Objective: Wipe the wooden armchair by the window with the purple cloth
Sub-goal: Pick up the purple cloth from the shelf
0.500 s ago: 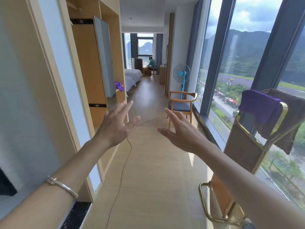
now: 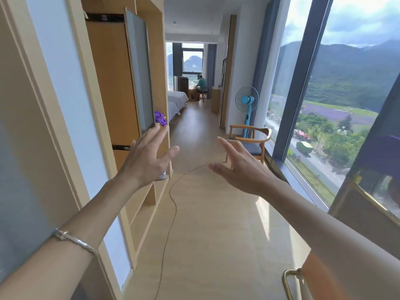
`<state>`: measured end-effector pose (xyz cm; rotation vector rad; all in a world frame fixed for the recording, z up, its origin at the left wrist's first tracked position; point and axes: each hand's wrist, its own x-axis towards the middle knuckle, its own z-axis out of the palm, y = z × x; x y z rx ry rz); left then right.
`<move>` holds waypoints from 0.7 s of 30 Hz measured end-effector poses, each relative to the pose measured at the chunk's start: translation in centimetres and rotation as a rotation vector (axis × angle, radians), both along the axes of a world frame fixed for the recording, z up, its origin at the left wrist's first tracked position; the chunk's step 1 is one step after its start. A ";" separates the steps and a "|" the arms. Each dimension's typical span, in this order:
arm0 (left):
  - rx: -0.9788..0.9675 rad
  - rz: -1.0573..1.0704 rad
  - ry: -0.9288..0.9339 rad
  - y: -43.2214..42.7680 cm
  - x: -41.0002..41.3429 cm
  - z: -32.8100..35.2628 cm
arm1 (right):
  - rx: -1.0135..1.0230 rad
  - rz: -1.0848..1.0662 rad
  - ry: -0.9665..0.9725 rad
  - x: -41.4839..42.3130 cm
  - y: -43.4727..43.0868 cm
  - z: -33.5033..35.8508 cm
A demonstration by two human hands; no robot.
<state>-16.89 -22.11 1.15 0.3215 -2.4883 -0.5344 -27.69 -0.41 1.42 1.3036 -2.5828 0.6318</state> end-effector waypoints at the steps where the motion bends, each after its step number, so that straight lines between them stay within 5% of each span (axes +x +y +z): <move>1: 0.004 -0.007 -0.002 -1.2 -1.4 0.2 | 0.003 -0.005 -0.002 -1.3 -1.0 0.0; 21: -0.040 -0.044 -0.032 -16.7 -39.5 -0.4 | -0.038 -0.082 0.011 -39.1 -16.5 0.1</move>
